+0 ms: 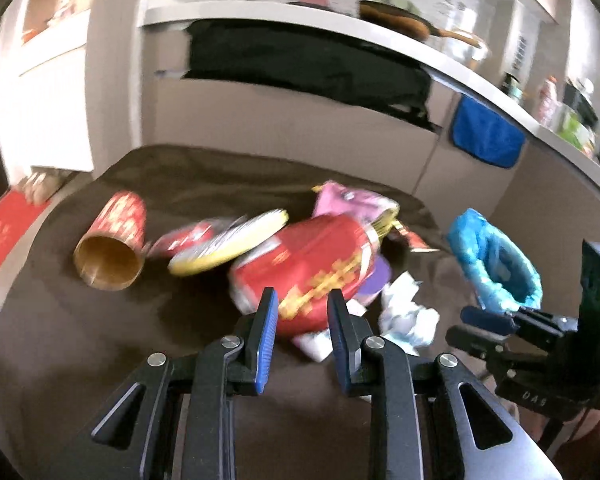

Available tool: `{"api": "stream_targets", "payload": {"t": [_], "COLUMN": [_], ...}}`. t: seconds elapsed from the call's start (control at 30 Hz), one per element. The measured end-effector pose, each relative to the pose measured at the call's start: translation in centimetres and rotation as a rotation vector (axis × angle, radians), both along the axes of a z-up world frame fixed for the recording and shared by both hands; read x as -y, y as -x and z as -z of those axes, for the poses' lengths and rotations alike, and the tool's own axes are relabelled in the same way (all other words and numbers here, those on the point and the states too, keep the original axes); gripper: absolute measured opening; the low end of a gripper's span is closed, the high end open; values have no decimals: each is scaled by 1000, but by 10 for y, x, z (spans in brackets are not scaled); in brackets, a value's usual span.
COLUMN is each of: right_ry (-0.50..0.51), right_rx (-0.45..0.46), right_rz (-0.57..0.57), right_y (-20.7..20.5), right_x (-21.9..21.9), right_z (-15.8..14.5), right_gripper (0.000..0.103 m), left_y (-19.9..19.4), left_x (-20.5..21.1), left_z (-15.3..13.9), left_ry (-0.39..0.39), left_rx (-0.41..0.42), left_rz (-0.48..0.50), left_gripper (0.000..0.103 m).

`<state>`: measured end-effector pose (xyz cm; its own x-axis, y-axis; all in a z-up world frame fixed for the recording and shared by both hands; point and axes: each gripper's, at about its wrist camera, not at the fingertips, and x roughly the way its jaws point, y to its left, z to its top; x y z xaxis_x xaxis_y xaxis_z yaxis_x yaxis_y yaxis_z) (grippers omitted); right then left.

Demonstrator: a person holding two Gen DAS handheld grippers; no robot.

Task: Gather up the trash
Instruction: 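Move both open tools back over the trash on the table, then grasp the crumpled tissue bundle with the right tool while the left tool grasps the red paper cup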

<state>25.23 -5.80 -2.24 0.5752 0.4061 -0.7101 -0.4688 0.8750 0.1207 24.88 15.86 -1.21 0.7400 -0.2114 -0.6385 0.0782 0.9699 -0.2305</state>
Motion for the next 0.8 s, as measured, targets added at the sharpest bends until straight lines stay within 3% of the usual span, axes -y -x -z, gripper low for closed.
{"api": "stream_targets", "payload": {"t": [0.13,0.37,0.5,0.8], "right_ry": [-4,66,108,33], "right_rx": [-21,11,-3,-59], "right_rz": [-61,-67,-50,27], "right_y": [-12,-24,-25,-28], "right_x": [-22,-40,-29,17], "right_z": [6,16,21,28], "right_gripper": [33,33,32,31], "left_y": [9,4,-3,-19], "left_x": [-10,-14,-22,-16], "left_z": [18,20,20,10], "left_ry": [73,54,96,97], "left_rx": [-58,-84,-84,-63], "left_rz": [-61,-59,-57,-25], "left_gripper": [27,27,27,27]}}
